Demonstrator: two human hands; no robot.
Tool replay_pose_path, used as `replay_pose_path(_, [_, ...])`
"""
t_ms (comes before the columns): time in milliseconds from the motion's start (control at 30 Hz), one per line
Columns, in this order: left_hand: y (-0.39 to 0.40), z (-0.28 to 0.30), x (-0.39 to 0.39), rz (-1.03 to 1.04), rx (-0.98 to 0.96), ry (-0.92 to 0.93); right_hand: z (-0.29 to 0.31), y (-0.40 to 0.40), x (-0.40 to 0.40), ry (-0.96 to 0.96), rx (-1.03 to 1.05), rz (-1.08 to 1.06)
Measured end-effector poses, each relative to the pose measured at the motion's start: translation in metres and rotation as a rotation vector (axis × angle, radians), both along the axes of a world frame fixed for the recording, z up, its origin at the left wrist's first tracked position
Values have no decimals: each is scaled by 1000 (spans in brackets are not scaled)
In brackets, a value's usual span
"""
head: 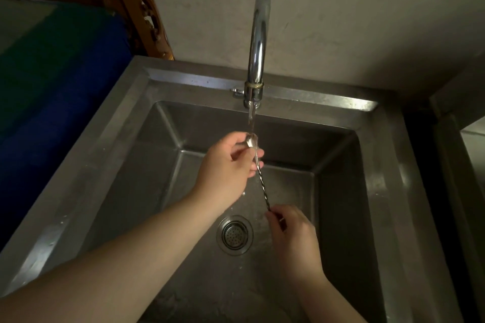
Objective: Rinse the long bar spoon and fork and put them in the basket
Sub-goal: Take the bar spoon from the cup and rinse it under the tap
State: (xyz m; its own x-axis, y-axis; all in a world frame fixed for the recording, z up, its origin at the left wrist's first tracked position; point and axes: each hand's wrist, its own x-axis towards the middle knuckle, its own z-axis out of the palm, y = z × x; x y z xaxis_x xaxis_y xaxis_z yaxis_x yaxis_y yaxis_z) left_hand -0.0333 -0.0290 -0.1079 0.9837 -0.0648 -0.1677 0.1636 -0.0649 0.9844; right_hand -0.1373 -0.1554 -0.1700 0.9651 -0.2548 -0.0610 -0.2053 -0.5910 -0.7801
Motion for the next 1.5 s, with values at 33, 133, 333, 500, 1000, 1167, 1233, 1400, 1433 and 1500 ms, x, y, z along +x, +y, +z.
replay_pose_path(33, [3, -2, 1, -13, 22, 14, -2, 1, 1, 1, -9, 9])
replay_pose_path(133, [16, -12, 1, -93, 243, 55, -14, 7, 3, 34, -27, 13])
replay_pose_path(333, [75, -27, -3, -37, 938, -93, -80, 6, 7, 355, 29, -131])
replay_pose_path(500, [144, -38, -2, -83, 1366, 22, -146, 6, 0, 635, 34, -221])
replay_pose_path(1000, [185, -62, -12, -164, 1448, -29, -209, 23, -24, 822, -181, -169])
replay_pose_path(1167, [185, -61, -12, -168, 1451, -13, -216, 20, -25, 874, -114, -187])
replay_pose_path(1233, [186, -61, -13, -181, 1443, -5, -218, 17, -25, 884, -78, -190])
replay_pose_path(1400, [189, -63, -12, -194, 1381, 30, -215, 17, -25, 881, -98, -201])
replay_pose_path(1433, [189, -62, -11, -195, 1377, 32, -214, 16, -25, 883, -67, -204])
replay_pose_path(1500, [191, -61, -10, -199, 1356, 42, -209, 17, -25, 887, -31, -214])
